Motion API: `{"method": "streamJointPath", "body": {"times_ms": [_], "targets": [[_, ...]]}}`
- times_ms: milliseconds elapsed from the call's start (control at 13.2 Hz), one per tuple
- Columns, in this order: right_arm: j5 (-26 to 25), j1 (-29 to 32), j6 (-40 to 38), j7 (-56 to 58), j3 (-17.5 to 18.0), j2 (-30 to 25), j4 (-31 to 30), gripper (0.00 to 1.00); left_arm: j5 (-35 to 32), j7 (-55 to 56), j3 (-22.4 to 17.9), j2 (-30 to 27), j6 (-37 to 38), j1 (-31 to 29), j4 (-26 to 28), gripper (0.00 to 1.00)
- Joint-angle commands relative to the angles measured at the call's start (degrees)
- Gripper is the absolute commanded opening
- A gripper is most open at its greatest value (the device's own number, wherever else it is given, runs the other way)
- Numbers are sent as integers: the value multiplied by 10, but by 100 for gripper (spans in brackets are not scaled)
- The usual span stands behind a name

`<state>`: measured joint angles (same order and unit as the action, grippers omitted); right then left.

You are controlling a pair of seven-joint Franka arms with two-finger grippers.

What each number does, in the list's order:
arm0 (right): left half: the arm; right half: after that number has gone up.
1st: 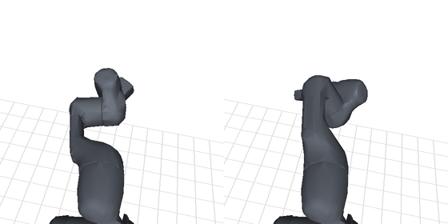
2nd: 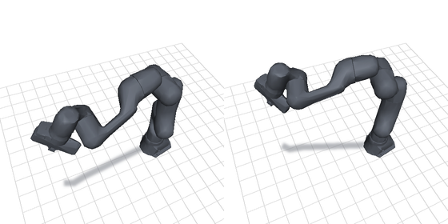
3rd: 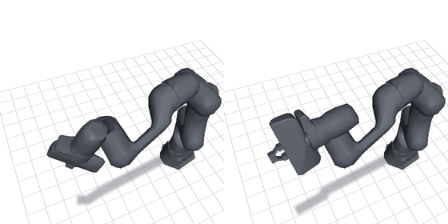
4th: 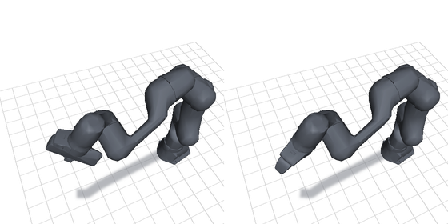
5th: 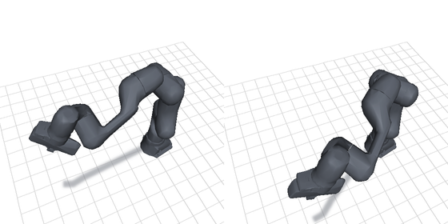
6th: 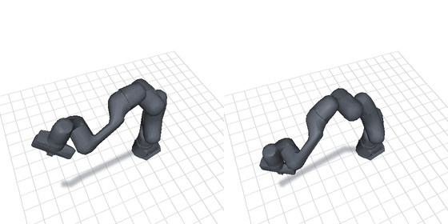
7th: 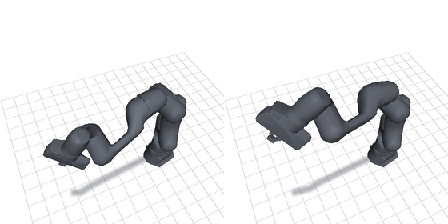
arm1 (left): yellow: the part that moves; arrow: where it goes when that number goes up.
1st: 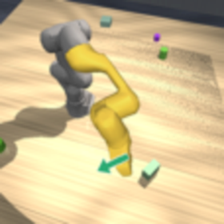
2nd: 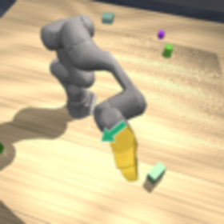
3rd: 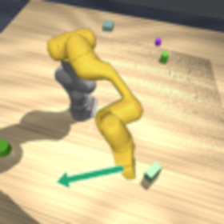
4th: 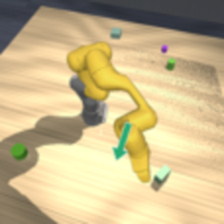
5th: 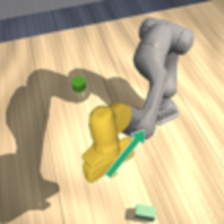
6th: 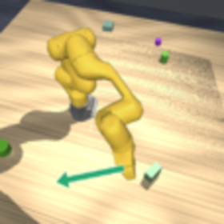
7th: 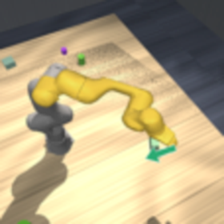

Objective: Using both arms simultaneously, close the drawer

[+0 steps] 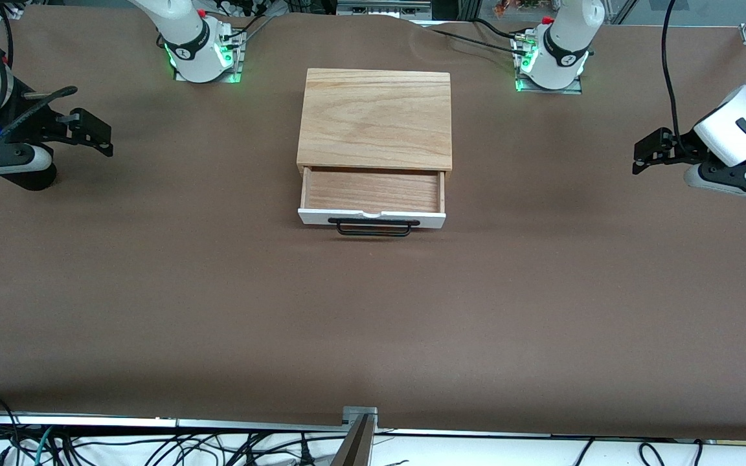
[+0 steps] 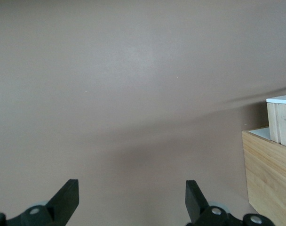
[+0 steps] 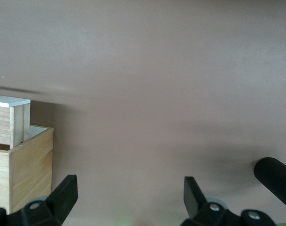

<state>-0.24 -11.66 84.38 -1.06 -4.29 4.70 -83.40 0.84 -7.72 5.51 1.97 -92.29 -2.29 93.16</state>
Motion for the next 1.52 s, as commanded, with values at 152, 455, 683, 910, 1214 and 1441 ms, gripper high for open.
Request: {"method": "streamJointPath", "body": {"times_ms": [152,455,683,910,1214,1441], "targets": [[6,4,2,1,2,-4,2,100,-8,-12,2,2,2,-2,-7,100],[6,4,-2,1,2,-3,3,100,-8,-12,2,2,2,-3,-7,100],[6,3,-3,-1,2,-4,3,100,-8,-12,2,2,3,-3,-7,100],[6,3,-1,1,2,-4,3,100,-8,-12,2,2,3,-3,-7,100],[7,4,-3,0,2,-4,2,100,-8,-12,2,2,3,-3,-7,100],[7,3,-3,-1,2,-4,3,100,-8,-12,2,2,3,-3,-7,100]]}}
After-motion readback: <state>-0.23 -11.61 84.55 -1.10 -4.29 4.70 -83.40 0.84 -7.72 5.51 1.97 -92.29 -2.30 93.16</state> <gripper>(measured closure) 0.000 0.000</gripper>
